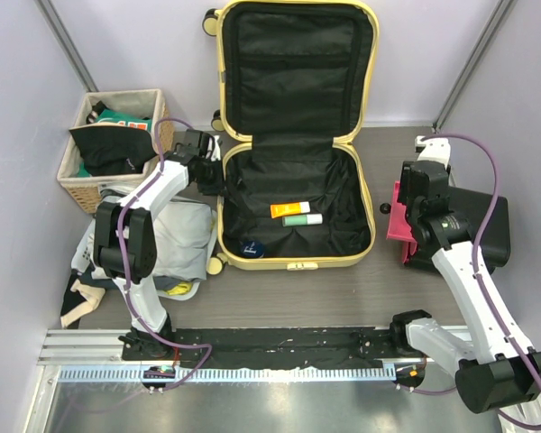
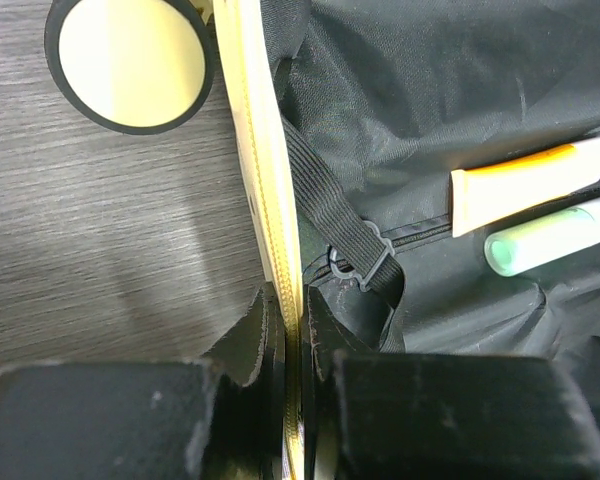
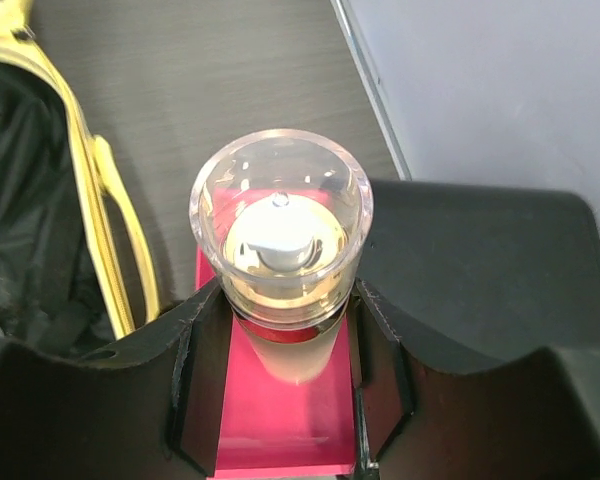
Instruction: Open, take out, and arrange the luggage
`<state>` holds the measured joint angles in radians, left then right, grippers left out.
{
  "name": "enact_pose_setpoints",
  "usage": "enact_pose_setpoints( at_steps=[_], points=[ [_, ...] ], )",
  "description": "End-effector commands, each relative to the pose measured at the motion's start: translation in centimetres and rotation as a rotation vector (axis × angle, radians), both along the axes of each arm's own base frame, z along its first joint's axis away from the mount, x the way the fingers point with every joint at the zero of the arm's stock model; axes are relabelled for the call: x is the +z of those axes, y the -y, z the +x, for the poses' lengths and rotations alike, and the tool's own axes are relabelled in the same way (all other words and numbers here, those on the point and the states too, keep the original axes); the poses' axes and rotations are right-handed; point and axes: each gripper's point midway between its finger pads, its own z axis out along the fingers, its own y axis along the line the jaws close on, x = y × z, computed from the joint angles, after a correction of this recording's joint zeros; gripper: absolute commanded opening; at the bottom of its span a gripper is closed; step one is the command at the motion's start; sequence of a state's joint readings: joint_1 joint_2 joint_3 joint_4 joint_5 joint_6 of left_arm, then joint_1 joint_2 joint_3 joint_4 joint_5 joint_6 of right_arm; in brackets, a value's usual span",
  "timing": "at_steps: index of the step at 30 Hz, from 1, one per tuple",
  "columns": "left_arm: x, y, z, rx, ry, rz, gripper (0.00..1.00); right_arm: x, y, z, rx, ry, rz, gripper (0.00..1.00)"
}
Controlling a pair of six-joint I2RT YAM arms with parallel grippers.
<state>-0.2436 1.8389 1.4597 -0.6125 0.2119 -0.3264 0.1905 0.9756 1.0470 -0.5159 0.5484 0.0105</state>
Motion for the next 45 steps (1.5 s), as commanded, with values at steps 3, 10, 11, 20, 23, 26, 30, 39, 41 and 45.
enact_pose_setpoints(
  at_steps=[3,10,11,20,23,26,30,39,41,45],
  points=[
    [7.7,1.6,0.9,-0.079,0.198,-0.117,0.00,1.1,-0.2,1.3,0.008,0.128,0.081,0.01],
    [7.3,1.6,0.9,-0.079,0.189,-0.117,0.00,0.1,0.4,1.6,-0.013,0.050,0.066,0.01],
    [7.2,1.6,0.9,-0.080,0.188,-0.116,0.00,-0.3,0.5,1.6,-0.016,0.039,0.064,0.01],
    [6.8,1.8,0.9,-0.082,0.175,-0.121,0.00,2.8,0.0,1.6,0.011,0.136,0.105,0.01],
    [6.9,1.7,0.9,-0.080,0.177,-0.119,0.00,4.7,-0.1,1.4,0.014,0.196,0.123,0.01],
    [6.6,1.6,0.9,-0.077,0.169,-0.116,0.00,7.1,0.1,0.7,0.012,0.269,0.125,0.01],
    [6.7,1.8,0.9,-0.082,0.169,-0.123,0.00,8.9,1.2,0.4,-0.020,0.315,0.067,0.01],
    [6.9,1.9,0.9,-0.084,0.174,-0.127,0.00,10.5,4.9,0.3,-0.137,0.429,-0.038,0.01],
    [7.0,1.9,0.9,-0.086,0.175,-0.130,0.00,10.6,6.3,0.6,-0.162,0.444,-0.047,0.01],
    [7.1,1.9,0.9,-0.085,0.176,-0.131,0.00,9.6,7.8,1.5,-0.154,0.460,-0.008,0.01]
  ],
)
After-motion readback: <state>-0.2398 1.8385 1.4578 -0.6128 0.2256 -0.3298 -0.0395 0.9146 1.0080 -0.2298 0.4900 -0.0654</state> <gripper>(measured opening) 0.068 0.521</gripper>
